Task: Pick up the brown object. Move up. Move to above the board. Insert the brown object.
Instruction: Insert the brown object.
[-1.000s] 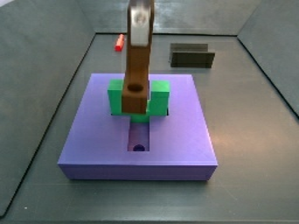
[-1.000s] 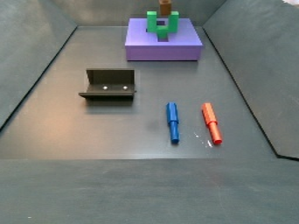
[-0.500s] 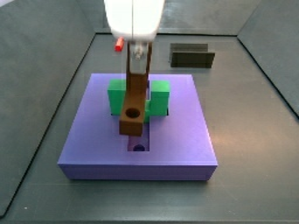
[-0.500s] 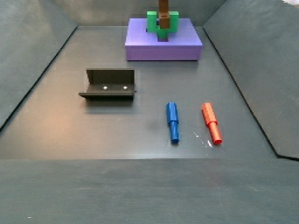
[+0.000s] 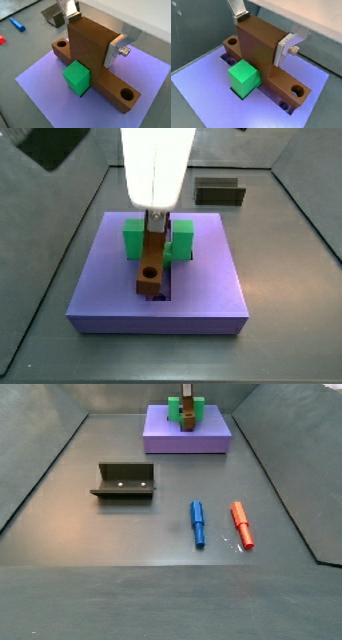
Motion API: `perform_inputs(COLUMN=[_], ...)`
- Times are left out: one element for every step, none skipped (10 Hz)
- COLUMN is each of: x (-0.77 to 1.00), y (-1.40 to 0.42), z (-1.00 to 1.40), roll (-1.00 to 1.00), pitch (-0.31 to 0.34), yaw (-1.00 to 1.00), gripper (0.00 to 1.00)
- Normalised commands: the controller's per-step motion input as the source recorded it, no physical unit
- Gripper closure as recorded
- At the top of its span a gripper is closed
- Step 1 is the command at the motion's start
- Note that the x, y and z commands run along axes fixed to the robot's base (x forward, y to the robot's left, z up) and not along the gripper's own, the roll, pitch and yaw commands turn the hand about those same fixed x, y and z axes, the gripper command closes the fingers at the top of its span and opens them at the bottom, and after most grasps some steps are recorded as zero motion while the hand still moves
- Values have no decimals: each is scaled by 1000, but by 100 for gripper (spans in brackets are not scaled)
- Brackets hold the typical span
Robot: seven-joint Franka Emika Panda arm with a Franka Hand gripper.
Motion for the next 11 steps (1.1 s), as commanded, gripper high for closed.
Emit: perform_inputs(x=[140, 194, 151, 123, 69, 91, 94, 0, 0, 43, 294], y=[0, 0, 0, 0, 6, 0, 49, 131, 149, 126, 0], z=[-223, -234, -240, -274, -283, -243, -223, -269, -171, -237, -94], roll=[-29, -50, -29, -29, -11, -13, -49, -76, -77, -191, -103], pitch=[0, 0, 0, 0, -3, 0, -3, -30, -9, 0, -13], yaw=[0, 0, 0, 0, 11, 40, 26, 20, 40, 91, 66], gripper=[100, 100, 100, 100, 100, 100, 100, 100, 100, 100, 100])
